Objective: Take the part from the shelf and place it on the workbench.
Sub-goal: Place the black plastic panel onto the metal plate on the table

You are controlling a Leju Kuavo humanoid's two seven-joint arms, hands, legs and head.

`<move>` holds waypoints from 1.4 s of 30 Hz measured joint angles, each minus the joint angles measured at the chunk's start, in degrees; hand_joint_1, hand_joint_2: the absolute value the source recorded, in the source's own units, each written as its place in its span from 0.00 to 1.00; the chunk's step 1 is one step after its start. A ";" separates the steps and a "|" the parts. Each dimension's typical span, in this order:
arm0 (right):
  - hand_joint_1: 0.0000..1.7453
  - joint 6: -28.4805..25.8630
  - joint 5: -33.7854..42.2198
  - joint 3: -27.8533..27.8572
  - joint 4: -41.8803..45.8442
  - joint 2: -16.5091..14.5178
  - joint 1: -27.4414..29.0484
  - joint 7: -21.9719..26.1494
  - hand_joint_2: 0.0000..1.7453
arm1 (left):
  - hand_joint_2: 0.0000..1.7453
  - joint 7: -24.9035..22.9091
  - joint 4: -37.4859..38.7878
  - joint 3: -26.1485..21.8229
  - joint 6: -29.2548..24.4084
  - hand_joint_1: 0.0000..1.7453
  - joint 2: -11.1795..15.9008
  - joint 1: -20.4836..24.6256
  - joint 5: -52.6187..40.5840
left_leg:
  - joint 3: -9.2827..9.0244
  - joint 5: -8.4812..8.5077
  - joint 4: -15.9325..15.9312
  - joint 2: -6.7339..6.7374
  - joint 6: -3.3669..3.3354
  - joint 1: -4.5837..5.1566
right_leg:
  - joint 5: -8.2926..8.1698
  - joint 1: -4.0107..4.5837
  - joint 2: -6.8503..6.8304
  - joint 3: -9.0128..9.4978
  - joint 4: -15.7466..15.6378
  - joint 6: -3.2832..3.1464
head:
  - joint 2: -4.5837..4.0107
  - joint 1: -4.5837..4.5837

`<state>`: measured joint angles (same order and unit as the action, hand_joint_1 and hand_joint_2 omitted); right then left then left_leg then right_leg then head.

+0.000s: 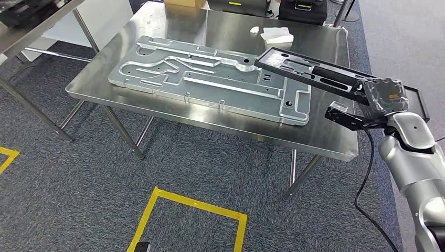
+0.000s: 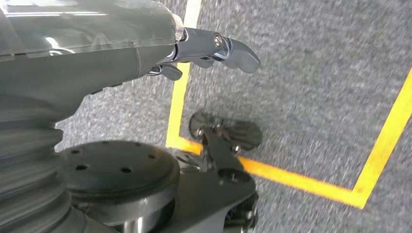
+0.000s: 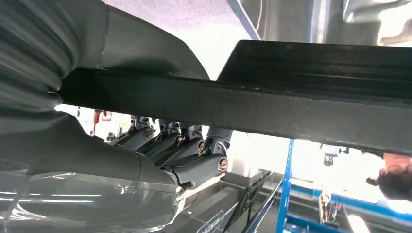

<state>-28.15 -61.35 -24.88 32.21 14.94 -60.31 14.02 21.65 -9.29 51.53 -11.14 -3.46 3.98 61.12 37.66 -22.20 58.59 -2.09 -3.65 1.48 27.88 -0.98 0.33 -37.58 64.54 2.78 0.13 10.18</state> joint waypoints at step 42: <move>1.00 -0.67 -7.78 -10.43 -8.19 -23.25 -0.71 -0.80 1.00 | 1.00 -1.65 0.00 -3.86 -1.24 0.00 0.27 0.28 3.73 | 5.91 -8.76 15.92 1.38 4.55 -1.60 | -2.50 0.18 -0.21 2.66 -5.97 -3.75 | -0.02 0.03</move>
<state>-28.81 -69.12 -35.31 24.02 -8.31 -61.02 13.22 20.00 -9.29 47.67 -12.38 -3.19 4.26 64.86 43.57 -30.95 74.51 -0.70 0.90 -0.12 25.39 -0.80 0.12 -34.92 58.57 -0.96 0.11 10.21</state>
